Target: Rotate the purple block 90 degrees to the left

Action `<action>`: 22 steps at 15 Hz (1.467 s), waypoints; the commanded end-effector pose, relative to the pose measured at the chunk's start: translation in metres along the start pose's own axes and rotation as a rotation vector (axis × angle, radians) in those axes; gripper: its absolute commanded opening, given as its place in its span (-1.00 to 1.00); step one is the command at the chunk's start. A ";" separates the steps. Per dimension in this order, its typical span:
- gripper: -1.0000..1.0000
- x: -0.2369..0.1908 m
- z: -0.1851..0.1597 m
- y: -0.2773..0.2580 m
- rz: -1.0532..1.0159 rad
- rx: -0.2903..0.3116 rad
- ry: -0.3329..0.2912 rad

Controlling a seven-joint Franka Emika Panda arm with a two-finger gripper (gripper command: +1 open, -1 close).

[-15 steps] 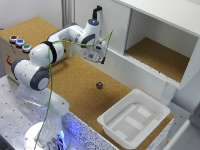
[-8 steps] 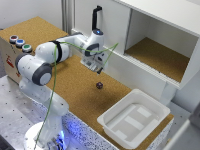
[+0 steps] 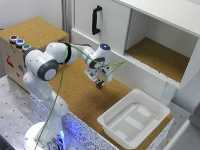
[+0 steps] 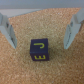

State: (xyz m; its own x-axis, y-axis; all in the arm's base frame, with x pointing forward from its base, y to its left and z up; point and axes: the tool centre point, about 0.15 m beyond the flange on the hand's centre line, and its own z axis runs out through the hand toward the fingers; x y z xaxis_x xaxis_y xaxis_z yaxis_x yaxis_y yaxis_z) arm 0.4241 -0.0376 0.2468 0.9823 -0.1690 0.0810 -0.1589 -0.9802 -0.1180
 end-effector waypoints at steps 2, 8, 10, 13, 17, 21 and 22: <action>1.00 -0.001 0.035 -0.004 -0.005 -0.094 0.005; -1.00 0.008 0.042 -0.009 -0.032 -0.125 0.002; -1.00 0.012 0.045 -0.009 -0.045 -0.130 -0.007; -1.00 0.016 0.052 -0.007 -0.059 -0.133 -0.020; -1.00 0.021 0.055 -0.003 -0.074 -0.143 -0.022; -1.00 0.014 0.026 -0.008 -0.151 -0.078 -0.007; -1.00 0.010 0.013 -0.012 -0.211 -0.048 -0.017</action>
State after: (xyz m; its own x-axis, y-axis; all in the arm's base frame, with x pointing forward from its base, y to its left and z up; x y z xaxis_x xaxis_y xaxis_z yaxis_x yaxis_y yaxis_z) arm 0.4363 -0.0318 0.2079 0.9923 -0.0813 0.0935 -0.0772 -0.9959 -0.0475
